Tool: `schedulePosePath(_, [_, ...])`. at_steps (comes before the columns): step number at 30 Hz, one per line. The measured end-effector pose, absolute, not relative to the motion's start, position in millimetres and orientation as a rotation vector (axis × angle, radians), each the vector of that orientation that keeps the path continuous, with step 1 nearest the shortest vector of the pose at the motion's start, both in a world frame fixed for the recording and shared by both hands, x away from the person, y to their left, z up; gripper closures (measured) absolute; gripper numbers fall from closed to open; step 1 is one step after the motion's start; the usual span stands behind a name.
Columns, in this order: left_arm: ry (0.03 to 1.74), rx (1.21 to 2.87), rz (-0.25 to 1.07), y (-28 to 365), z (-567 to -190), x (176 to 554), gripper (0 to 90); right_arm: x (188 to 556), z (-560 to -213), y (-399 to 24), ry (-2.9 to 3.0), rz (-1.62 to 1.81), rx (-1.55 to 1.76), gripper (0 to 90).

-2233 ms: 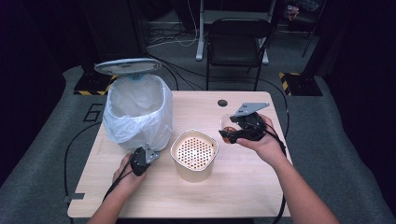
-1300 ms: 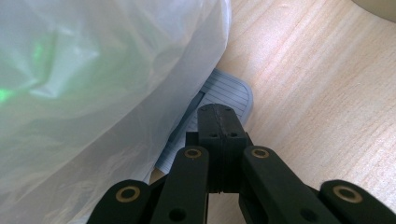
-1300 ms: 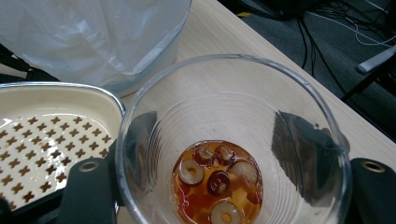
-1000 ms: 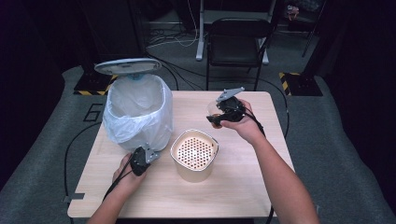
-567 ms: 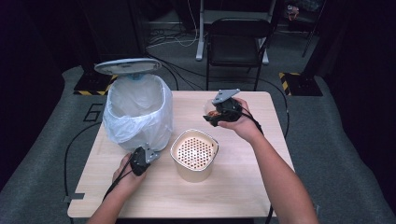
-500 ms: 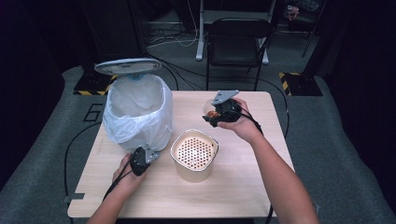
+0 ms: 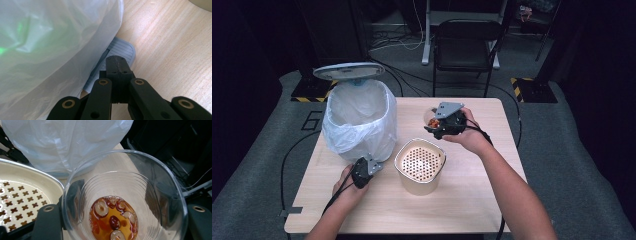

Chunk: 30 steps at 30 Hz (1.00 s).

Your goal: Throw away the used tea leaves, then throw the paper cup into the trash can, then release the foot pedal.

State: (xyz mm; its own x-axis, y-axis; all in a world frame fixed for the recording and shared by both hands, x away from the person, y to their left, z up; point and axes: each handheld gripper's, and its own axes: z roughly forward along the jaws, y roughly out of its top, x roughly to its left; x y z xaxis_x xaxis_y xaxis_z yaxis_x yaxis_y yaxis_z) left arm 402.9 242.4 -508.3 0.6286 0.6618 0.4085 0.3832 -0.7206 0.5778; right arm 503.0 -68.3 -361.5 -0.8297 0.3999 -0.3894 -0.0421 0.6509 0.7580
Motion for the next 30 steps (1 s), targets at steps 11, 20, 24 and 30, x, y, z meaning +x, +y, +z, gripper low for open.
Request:
schedulePosePath(11, [0.824, 2.413, 0.857, 242, -508, 403, 90.0, 488, -361, -58, 2.274, 1.048, 0.121, 33.0])
schedulePosePath(20, [0.824, 2.420, 0.863, 242, -508, 403, 90.0, 478, -359, -51, 2.216, 1.014, 0.038, 33.4])
schedulePosePath(24, [0.823, 2.421, 0.864, 242, -508, 403, 90.0, 473, -361, -49, 2.195, 0.990, -0.010, 33.5])
schedulePosePath(30, [0.826, 2.414, 0.856, 242, -508, 403, 90.0, 471, -364, -48, 2.172, 0.969, -0.045, 33.6])
